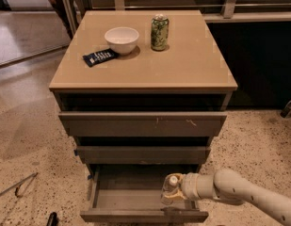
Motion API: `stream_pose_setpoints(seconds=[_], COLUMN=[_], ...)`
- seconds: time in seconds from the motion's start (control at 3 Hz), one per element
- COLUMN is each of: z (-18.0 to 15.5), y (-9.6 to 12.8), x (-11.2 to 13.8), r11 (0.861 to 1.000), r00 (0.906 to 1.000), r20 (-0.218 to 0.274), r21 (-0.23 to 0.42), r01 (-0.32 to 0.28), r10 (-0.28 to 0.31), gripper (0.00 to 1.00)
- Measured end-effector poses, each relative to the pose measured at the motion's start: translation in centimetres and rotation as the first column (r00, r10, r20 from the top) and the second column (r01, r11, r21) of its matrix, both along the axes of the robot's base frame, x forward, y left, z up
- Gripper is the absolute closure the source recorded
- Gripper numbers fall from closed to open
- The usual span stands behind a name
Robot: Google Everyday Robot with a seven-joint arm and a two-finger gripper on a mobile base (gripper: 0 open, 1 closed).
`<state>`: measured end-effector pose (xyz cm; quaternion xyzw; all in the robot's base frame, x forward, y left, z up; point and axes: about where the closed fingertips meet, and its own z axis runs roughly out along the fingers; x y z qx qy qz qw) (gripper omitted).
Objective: Place blue plastic bottle into bottom drawer
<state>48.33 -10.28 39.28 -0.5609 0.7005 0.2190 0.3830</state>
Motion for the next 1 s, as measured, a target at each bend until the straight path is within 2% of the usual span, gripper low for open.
stream_pose_setpoints(seconds=[0.33,0.67,1.0], z=[-2.5,-4.1,-7.8], y=[-0.9,-1.7,-2.1], x=[1.2,2.6,4.8], r11=[0.999,0.998,0.997], r00=[0.9967,0.9937,0.9955], r20=[0.079,0.109,0.084], r21=[-0.039,-0.052,-0.053], r01=[0.021,0.031,0.047], r10=[-0.017,-0.025,-0.042], gripper=[1.00,1.00,1.00])
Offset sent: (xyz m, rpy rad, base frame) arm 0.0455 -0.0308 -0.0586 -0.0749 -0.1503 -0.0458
